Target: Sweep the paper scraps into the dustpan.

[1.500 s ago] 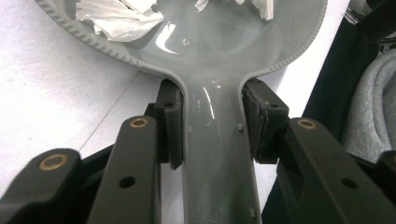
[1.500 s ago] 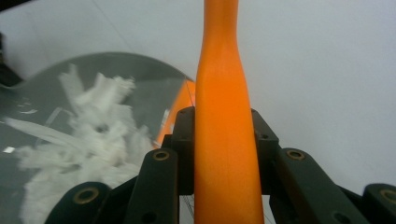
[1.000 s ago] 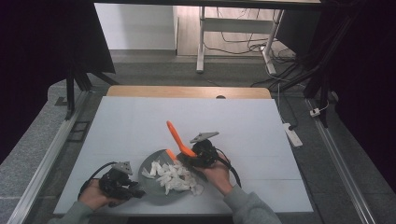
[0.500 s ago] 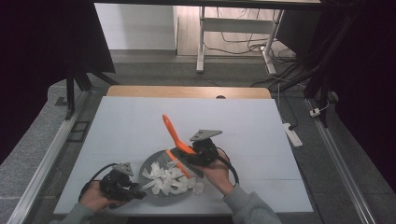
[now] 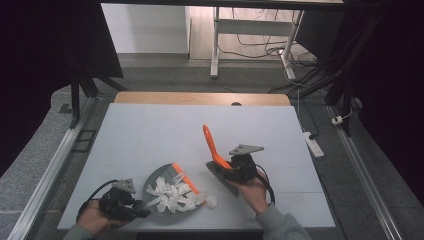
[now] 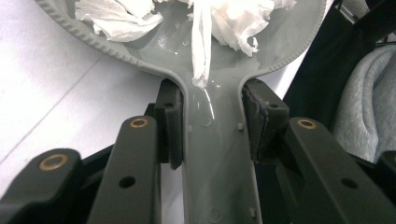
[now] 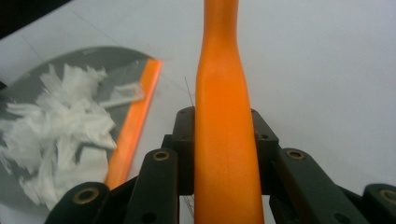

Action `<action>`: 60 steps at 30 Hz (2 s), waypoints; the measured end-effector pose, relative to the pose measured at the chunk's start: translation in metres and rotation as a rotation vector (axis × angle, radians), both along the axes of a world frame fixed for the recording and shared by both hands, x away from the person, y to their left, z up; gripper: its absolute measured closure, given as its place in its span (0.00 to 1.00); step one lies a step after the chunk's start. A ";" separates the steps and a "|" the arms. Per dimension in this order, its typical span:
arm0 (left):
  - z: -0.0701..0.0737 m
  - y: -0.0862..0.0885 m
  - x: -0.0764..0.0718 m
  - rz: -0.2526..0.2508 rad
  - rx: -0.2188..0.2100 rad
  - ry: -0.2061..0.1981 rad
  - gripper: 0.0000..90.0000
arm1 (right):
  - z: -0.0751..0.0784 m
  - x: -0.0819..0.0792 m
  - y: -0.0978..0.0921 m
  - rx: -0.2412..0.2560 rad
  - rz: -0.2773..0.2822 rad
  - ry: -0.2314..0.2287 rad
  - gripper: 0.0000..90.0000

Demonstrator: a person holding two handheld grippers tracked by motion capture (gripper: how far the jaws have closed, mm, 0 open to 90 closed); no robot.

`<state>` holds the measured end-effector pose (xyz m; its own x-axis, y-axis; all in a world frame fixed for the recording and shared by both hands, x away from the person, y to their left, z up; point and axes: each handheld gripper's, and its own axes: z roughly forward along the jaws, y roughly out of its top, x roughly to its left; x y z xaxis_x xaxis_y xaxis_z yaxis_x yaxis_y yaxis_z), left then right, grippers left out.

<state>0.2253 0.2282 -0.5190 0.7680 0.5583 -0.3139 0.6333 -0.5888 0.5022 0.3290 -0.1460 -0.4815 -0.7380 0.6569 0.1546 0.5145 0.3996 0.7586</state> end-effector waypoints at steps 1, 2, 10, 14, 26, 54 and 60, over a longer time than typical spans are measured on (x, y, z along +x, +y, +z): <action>0.000 0.001 -0.001 -0.003 0.003 -0.002 0.68 | -0.002 -0.002 -0.002 -0.006 -0.004 0.007 0.78; 0.001 0.001 -0.002 -0.005 0.002 -0.001 0.68 | -0.004 -0.005 -0.004 -0.007 -0.010 0.016 0.78; 0.002 -0.003 -0.009 -0.044 0.011 -0.003 0.68 | -0.012 -0.015 -0.005 -0.015 -0.020 0.043 0.78; 0.002 -0.010 -0.010 -0.061 0.017 -0.004 0.68 | -0.016 -0.018 0.003 -0.020 -0.006 0.054 0.78; 0.001 -0.028 -0.010 -0.068 0.016 -0.001 0.68 | -0.020 -0.030 0.043 0.025 0.070 0.089 0.78; 0.001 -0.016 -0.004 0.065 -0.035 -0.077 0.68 | 0.013 -0.024 0.021 0.139 0.082 -0.040 0.78; 0.002 -0.013 -0.002 0.111 -0.043 -0.095 0.68 | 0.018 -0.019 0.009 0.153 0.070 -0.060 0.78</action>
